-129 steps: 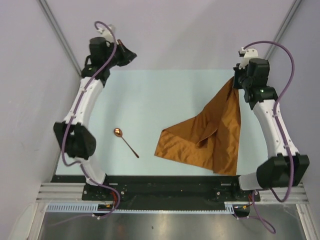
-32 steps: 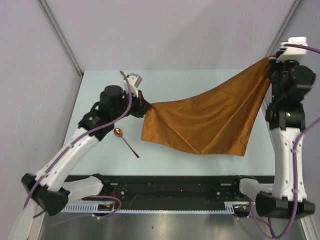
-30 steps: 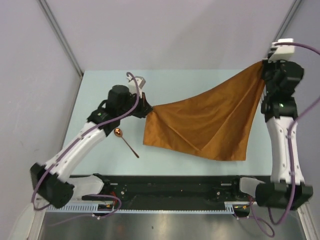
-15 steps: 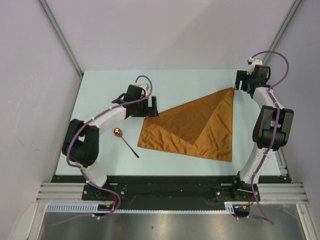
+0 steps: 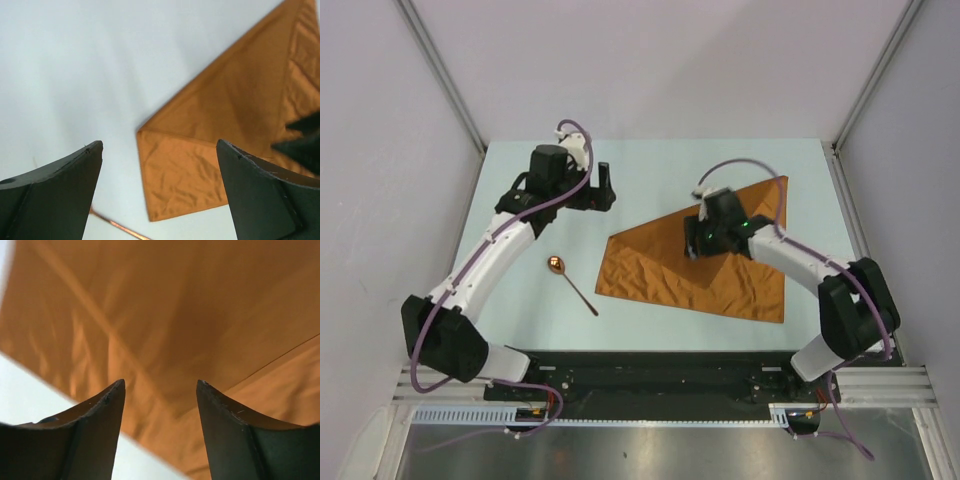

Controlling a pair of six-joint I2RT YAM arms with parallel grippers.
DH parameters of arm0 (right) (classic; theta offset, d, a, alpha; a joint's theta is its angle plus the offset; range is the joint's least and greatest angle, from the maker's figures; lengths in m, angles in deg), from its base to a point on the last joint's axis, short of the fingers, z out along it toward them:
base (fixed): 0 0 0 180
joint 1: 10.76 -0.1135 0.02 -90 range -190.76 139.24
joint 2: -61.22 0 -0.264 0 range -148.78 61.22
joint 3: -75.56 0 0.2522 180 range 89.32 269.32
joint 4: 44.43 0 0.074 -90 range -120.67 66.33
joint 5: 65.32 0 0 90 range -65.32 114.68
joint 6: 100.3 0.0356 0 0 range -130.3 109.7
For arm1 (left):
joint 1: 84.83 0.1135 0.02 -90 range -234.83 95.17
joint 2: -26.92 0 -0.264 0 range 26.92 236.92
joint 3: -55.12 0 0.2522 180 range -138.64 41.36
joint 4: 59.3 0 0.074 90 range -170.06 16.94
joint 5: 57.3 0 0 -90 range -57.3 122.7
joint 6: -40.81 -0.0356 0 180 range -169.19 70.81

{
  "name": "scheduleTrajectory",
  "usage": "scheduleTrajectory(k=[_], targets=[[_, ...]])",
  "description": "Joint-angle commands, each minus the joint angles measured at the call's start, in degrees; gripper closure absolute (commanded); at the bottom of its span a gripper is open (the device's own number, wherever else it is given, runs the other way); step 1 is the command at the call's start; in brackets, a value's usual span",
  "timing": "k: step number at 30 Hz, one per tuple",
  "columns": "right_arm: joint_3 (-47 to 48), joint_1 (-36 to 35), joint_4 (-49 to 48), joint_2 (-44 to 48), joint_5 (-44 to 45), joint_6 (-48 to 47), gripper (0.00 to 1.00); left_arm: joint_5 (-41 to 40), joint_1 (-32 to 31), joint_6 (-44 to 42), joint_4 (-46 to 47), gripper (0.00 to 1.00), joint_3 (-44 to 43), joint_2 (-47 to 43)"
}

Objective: Fold the napkin, place the utensils inside, and roll it up
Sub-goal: Flatten the napkin out, then fold the napkin

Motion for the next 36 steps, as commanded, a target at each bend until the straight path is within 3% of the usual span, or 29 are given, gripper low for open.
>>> scheduleTrajectory(k=[1,5,10,24,36], targets=[[-4.0,-11.4,9.5,-1.1,7.9,8.5,0.39,0.7,3.6,-2.4,1.7,0.0,5.9,-2.8],[-4.8,-17.4,12.3,-2.4,13.3,12.3,0.44,0.7,4.4,-2.3,1.6,0.0,6.9,-4.1],[-5.4,-17.2,13.3,-3.0,17.7,13.6,0.51,0.7,4.6,-2.7,2.2,0.0,7.9,-5.8],[-7.1,-12.5,9.9,-6.9,15.9,11.0,0.61,0.6,4.8,-3.1,2.1,0.0,8.1,-5.3],[-6.6,-12.4,8.4,-8.6,15.0,9.5,0.69,1.7,4.8,-2.5,2.2,0.0,8.1,-4.1]])
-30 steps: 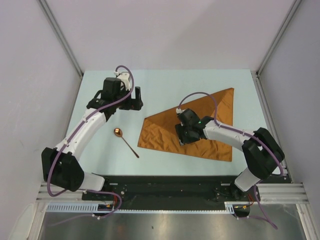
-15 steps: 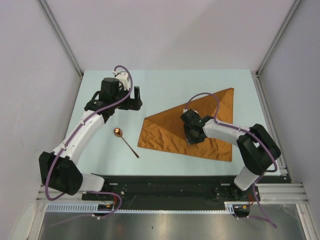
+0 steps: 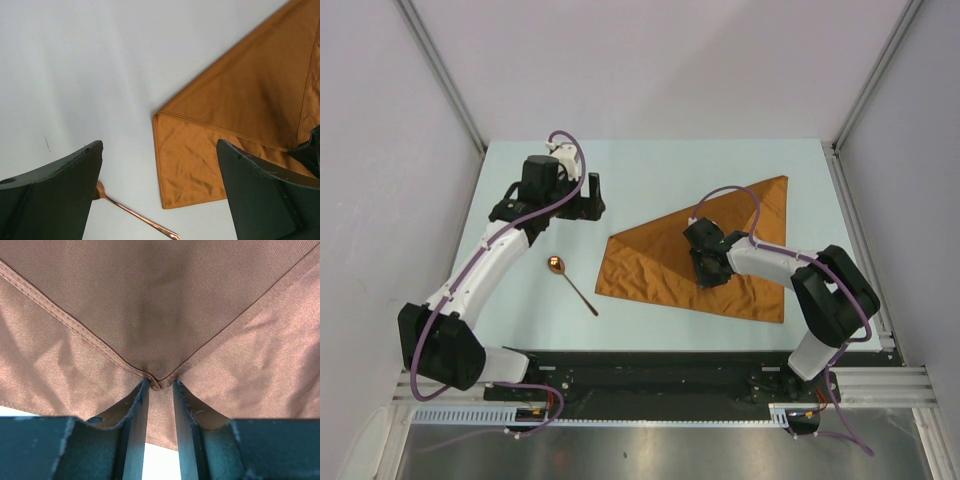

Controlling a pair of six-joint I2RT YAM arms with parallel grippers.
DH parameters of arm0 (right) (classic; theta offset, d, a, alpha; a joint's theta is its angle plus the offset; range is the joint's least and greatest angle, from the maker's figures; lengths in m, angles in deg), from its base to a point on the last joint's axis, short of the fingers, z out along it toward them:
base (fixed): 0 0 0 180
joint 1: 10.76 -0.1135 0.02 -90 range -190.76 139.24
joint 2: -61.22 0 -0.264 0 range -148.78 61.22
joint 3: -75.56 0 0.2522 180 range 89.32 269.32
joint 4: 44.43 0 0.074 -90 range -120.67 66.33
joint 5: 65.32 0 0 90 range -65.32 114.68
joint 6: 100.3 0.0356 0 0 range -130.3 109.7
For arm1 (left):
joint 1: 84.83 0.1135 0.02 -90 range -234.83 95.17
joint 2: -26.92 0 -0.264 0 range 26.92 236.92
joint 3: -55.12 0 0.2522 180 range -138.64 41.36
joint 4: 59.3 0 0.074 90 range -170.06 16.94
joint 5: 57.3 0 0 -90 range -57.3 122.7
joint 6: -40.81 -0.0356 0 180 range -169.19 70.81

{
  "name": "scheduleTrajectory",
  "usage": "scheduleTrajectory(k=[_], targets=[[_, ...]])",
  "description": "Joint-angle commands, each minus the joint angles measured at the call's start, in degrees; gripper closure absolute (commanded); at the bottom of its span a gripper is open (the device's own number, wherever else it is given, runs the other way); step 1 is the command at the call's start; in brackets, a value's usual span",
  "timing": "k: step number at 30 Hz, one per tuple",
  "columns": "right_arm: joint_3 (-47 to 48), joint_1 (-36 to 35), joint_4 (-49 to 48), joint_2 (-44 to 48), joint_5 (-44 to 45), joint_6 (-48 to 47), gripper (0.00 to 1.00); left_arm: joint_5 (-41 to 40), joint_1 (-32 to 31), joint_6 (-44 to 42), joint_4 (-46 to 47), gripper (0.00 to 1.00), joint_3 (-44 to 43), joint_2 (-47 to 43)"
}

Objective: Fold the napkin, place the utensils inside, and roll it up
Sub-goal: Fold the napkin

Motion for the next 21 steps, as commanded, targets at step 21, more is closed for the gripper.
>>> scheduleTrajectory(k=[21], targets=[[4.6,-3.0,0.9,-2.5,6.6,-2.0,0.82,4.4,0.3,0.2,1.3,0.0,-0.1,1.5]])
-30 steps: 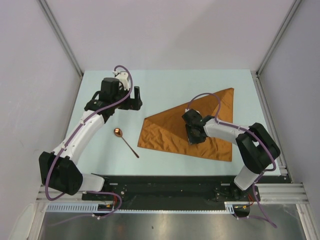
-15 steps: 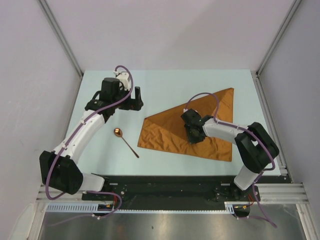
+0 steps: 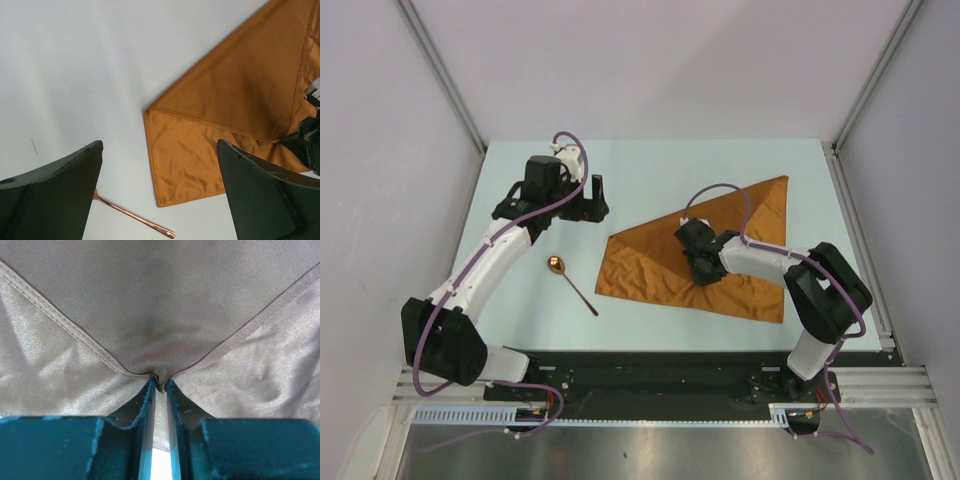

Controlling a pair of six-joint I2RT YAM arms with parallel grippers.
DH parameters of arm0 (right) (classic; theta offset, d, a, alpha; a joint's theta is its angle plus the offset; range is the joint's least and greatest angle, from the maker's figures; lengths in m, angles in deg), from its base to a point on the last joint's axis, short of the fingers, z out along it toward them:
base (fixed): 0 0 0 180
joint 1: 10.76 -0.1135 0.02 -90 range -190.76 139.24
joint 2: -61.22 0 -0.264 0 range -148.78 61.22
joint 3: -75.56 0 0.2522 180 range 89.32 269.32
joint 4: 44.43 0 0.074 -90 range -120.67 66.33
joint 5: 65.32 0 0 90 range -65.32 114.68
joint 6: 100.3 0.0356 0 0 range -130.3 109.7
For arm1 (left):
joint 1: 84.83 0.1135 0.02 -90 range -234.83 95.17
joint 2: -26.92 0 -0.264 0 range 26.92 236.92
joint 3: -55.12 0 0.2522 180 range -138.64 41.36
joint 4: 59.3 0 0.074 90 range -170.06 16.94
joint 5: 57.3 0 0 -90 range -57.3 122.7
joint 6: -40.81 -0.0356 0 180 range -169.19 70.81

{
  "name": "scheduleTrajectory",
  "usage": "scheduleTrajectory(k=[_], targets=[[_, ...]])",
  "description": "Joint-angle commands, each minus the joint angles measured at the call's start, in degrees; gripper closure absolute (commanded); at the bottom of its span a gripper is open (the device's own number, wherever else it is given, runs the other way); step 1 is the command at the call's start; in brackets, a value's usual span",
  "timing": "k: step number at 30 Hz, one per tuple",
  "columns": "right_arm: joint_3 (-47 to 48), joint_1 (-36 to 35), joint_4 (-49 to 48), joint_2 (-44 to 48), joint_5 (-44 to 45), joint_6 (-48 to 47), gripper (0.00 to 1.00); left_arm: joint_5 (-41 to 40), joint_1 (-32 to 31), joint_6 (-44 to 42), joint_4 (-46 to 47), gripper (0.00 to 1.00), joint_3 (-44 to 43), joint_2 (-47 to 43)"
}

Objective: Fold the napkin, place the utensils inside, and roll it up
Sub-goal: Fold the napkin

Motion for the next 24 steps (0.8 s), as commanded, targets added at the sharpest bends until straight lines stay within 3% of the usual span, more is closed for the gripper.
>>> scheduleTrajectory(k=[1,3,10,16,24], targets=[[2.1,-0.7,0.4,0.0,3.0,-0.3,0.82,1.7,0.3,0.1,1.3,0.0,0.0,0.4],[2.3,-0.9,0.8,0.2,3.2,-0.3,0.83,1.8,0.3,0.3,1.2,0.0,-0.2,0.5],[2.8,-0.9,2.8,1.3,3.4,-0.8,1.0,2.5,0.3,0.4,1.1,0.0,-0.3,0.8],[0.7,0.5,4.3,3.6,0.6,-0.2,1.0,2.9,0.3,0.5,0.9,0.0,-0.5,1.0],[-3.7,8.9,8.6,10.2,-8.1,-0.7,1.0,4.1,0.3,0.9,1.0,0.0,-0.4,0.9]])
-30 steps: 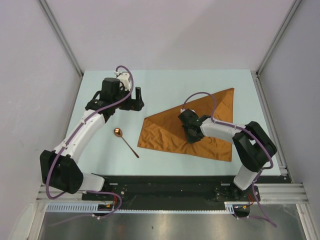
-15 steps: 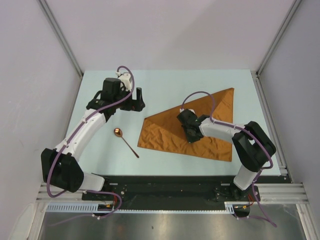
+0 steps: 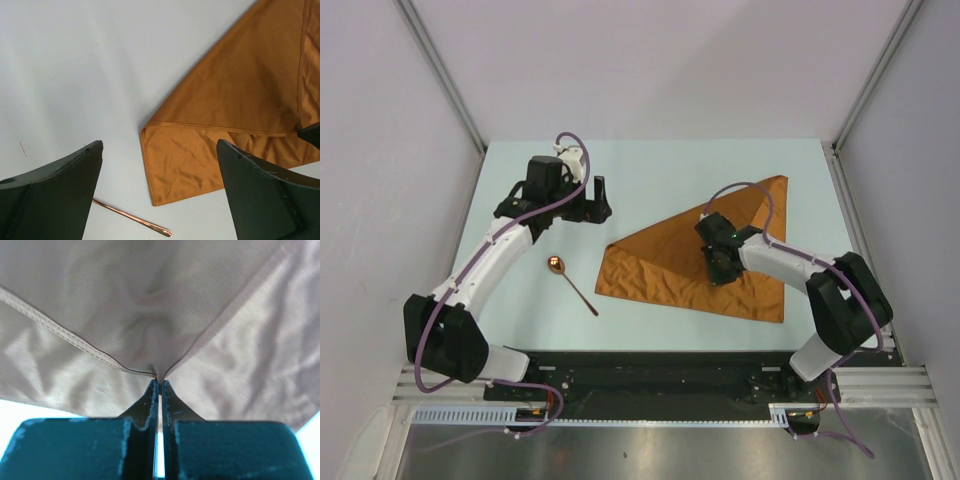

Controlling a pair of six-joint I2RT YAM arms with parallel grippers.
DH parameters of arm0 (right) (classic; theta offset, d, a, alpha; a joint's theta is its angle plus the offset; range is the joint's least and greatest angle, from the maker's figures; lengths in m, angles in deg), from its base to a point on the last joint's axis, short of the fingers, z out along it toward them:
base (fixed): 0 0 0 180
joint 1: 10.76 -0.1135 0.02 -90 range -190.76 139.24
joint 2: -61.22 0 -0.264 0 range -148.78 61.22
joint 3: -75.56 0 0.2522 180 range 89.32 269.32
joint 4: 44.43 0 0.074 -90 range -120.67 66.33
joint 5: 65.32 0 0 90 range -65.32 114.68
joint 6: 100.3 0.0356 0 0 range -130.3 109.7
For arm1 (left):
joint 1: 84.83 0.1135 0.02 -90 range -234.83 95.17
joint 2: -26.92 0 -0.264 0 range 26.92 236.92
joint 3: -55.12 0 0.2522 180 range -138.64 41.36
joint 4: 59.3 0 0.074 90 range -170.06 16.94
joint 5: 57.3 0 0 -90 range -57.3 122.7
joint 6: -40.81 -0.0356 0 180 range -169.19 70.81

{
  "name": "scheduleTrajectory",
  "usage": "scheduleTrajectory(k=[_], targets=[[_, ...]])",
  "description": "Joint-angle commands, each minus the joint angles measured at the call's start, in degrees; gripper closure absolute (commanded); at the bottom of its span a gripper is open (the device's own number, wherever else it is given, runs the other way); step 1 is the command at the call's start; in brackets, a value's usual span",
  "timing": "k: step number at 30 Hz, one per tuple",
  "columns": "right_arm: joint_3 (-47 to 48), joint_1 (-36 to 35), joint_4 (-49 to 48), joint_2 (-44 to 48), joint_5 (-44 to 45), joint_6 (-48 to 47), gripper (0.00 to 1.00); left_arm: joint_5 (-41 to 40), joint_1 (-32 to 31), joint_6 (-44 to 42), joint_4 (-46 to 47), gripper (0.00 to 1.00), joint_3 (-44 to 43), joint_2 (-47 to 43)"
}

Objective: Fold the napkin, place the utensils inside, and roll it up
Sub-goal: Fold the napkin

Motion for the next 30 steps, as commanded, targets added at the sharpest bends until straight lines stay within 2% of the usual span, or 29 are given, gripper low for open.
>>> scheduleTrajectory(k=[1,9,14,20,30], targets=[[-2.0,4.7,5.5,5.0,-6.5,-0.3,1.0,2.1,0.2,0.9,1.1,0.0,-0.4,-0.2],[-3.8,12.8,16.2,9.9,-12.0,1.6,1.0,4.7,0.3,1.8,1.6,0.0,-0.2,-0.6],[-5.2,21.6,21.3,13.8,-15.5,3.7,1.0,6.8,0.3,2.6,2.0,0.0,0.1,-1.1],[-5.2,25.0,25.8,14.9,-13.8,4.4,1.0,8.7,0.3,3.3,2.7,0.0,0.2,-1.7],[-3.1,27.9,28.2,9.5,-5.8,6.3,1.0,11.1,0.3,4.2,3.4,0.0,0.6,-2.2]])
